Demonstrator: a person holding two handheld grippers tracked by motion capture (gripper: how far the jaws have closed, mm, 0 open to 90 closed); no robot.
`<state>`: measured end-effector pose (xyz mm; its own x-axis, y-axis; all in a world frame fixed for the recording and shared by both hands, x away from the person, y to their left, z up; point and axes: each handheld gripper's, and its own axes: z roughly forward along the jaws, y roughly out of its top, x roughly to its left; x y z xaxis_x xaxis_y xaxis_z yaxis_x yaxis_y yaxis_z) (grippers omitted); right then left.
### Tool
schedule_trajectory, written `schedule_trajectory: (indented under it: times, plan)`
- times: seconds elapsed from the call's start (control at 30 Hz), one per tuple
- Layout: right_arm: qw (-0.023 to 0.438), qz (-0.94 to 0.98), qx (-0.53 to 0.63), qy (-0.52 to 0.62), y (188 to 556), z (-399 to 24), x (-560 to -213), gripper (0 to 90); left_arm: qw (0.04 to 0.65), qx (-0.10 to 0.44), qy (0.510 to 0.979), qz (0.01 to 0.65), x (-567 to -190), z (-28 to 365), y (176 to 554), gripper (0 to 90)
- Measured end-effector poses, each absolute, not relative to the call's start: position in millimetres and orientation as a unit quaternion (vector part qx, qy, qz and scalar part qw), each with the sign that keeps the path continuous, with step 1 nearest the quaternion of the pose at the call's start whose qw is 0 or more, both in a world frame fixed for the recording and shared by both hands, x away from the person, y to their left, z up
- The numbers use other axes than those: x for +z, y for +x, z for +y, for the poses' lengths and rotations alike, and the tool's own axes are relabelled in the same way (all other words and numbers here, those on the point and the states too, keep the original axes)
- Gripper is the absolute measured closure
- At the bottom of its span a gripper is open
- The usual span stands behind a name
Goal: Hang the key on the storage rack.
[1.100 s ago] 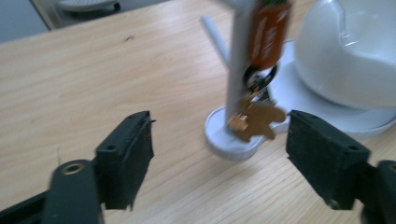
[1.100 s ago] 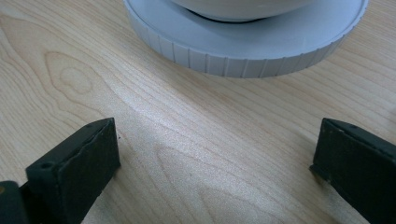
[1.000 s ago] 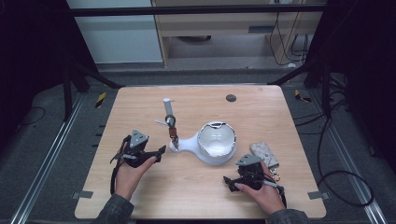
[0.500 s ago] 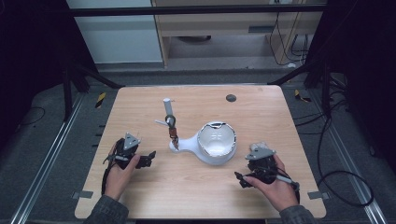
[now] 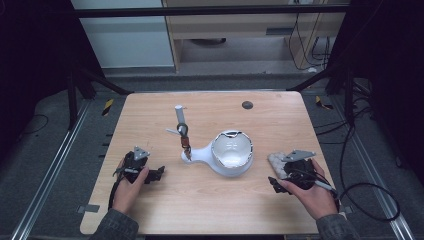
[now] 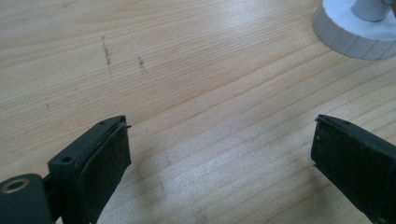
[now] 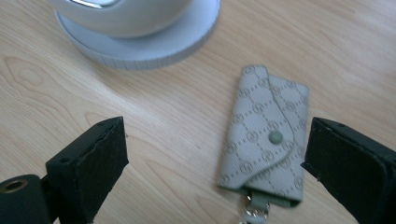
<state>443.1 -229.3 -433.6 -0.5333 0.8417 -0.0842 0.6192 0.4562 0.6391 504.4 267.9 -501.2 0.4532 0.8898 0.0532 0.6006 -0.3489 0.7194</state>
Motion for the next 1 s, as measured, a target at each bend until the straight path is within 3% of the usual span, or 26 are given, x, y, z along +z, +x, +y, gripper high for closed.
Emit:
schedule_trajectory:
  times: [0.47, 1.0]
  plan:
    - [0.168, 0.821, 0.26, 0.479, 449.7, -246.0, -436.6, 7.8, 0.323, 0.215, 0.783, 0.486, -508.0, 273.1, 508.5, 1.2]
    - [0.167, 0.82, 0.252, 0.486, 448.2, -256.9, -437.2, 7.7, 0.321, 0.217, 0.781, 0.489, -508.3, 270.7, 506.9, 0.4]
